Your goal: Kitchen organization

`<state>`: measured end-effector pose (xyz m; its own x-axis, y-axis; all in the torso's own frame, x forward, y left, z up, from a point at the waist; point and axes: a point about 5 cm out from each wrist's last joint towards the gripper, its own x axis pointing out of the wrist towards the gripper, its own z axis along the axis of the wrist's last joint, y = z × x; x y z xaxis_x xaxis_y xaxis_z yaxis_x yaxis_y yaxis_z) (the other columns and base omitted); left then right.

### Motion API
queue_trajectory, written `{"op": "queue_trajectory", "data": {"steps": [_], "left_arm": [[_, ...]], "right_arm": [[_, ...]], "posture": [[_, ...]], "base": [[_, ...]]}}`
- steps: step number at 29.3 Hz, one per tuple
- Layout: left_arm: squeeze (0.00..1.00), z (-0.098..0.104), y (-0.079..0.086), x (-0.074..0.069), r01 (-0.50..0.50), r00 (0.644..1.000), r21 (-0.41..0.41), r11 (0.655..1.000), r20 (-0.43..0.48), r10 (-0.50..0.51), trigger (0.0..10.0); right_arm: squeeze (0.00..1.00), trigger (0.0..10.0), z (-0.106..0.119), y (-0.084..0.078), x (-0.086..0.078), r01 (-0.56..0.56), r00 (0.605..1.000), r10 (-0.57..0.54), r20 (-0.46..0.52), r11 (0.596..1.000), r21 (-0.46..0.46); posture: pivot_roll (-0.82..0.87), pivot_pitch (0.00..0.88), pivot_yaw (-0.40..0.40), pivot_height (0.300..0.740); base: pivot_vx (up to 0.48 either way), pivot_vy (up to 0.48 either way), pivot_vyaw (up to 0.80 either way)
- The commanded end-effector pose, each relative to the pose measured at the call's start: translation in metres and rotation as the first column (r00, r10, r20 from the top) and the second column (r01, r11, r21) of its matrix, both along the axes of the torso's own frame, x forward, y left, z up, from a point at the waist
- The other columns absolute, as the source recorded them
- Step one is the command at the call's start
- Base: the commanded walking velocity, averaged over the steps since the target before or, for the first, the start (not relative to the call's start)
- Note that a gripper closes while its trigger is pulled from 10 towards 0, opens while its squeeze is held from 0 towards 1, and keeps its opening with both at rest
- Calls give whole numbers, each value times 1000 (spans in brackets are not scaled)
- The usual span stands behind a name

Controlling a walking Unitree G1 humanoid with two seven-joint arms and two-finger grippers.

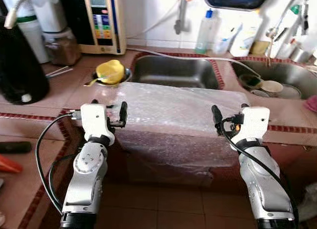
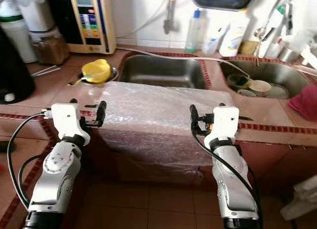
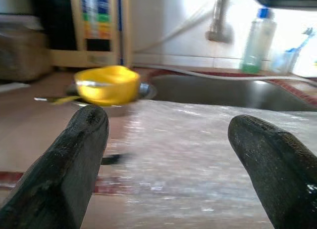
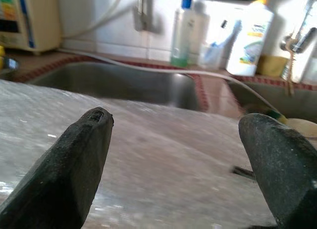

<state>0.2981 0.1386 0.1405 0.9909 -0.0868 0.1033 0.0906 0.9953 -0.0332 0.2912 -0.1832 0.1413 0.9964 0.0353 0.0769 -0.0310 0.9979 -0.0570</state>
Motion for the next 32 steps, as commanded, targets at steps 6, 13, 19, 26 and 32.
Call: {"op": "queue_trajectory", "data": {"steps": [6, 13, 19, 26, 32], "left_arm": [[0, -2, 7, 1, -18, 1000, 7, 1000, -18, 18, 10000], [0, -3, 7, 1, -19, 999, 19, 1000, -28, 19, 10000], [0, -3, 10, 1, -36, 999, -4, 999, -22, 36, 10000], [0, -2, 10, 2, -53, 999, 5, 999, -12, 53, 10000], [0, -1, 9, 4, -44, 999, 32, 998, -15, 45, 10000]], "right_arm": [[0, 10000, 3, 3, 1, -9, 1000, 9, 12, 1000, -3], [0, 10000, 3, 4, 1, -12, 1000, 12, 15, 1000, -4], [0, 10000, 4, 4, 1, -12, 1000, 12, 20, 1000, 2], [0, 10000, 6, 4, 1, -12, 999, 12, 33, 1000, -3], [0, 10000, 6, 4, 3, -3, 999, 4, 36, 1000, -23]], "posture": [[6, 0, -17, 740], [6, 0, -14, 740], [7, 0, -14, 740], [8, 0, -15, 740], [10, 0, -13, 740]], "base": [[0, -385, 0], [0, -369, 0], [0, -55, 0], [0, 0, 0], [0, 0, 227]]}}
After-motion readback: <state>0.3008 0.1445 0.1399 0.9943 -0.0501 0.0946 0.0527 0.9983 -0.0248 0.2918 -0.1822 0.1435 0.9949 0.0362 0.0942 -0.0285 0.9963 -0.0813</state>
